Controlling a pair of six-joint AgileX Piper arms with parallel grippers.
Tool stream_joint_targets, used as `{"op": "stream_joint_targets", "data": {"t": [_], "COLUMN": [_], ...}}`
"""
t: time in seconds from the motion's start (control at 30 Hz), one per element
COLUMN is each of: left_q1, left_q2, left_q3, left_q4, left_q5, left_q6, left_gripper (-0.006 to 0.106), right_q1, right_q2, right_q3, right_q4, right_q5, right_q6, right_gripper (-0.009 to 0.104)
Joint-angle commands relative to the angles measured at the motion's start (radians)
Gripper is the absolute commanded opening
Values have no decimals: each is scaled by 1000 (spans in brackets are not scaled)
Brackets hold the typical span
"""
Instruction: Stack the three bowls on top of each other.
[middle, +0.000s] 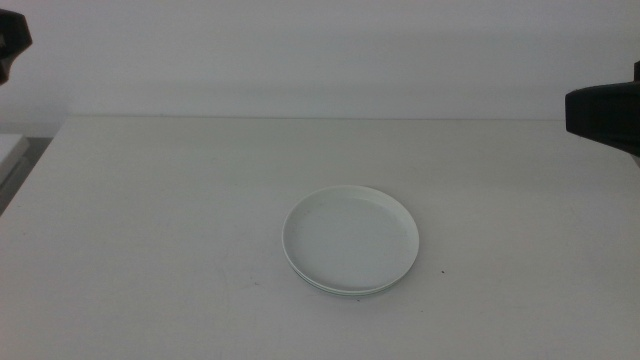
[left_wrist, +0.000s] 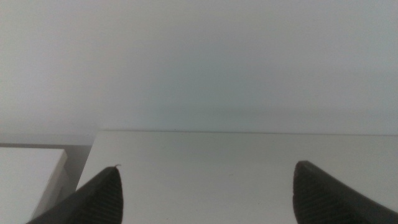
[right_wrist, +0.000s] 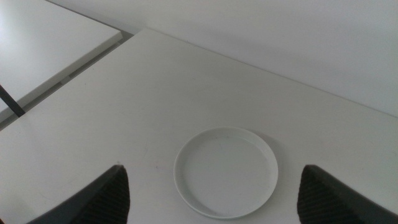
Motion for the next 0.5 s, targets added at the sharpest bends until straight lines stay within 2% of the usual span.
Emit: {"op": "stream_joint_targets", "data": {"t": [0.0, 0.1, 0.2, 0.23, 0.3, 0.4, 0.47], "left_q1": [2, 2, 5, 5, 5, 5, 5], "left_q2": [-4, -4, -4, -4, -25, -137, -220], "left_q3": [4, 4, 4, 7, 38, 167, 265], "left_q4": [-7, -7, -4, -6, -28, -111, -99], "left_q5": [-17, -21, -18, -18, -36, -113, -134], "left_q6": [-1, -1, -1, -1, 3, 5, 5], "left_gripper": [94, 94, 94, 94, 94, 94, 94], "right_q1": [-9, -12, -58, -80, -146, -247, -304], "right_q2": [-2, -12, -34, -42, -67, -146, -230], "right_q3": [2, 57, 111, 132, 198, 334, 441], "right_q4": [-2, -99, -207, -225, -238, -238, -238], "right_q5": [-5, -145, -287, -328, -407, -474, -537], "right_q6": [-6, -6, -6, -6, -6, -6, -6], "right_gripper": [91, 91, 91, 91, 91, 91, 91]}}
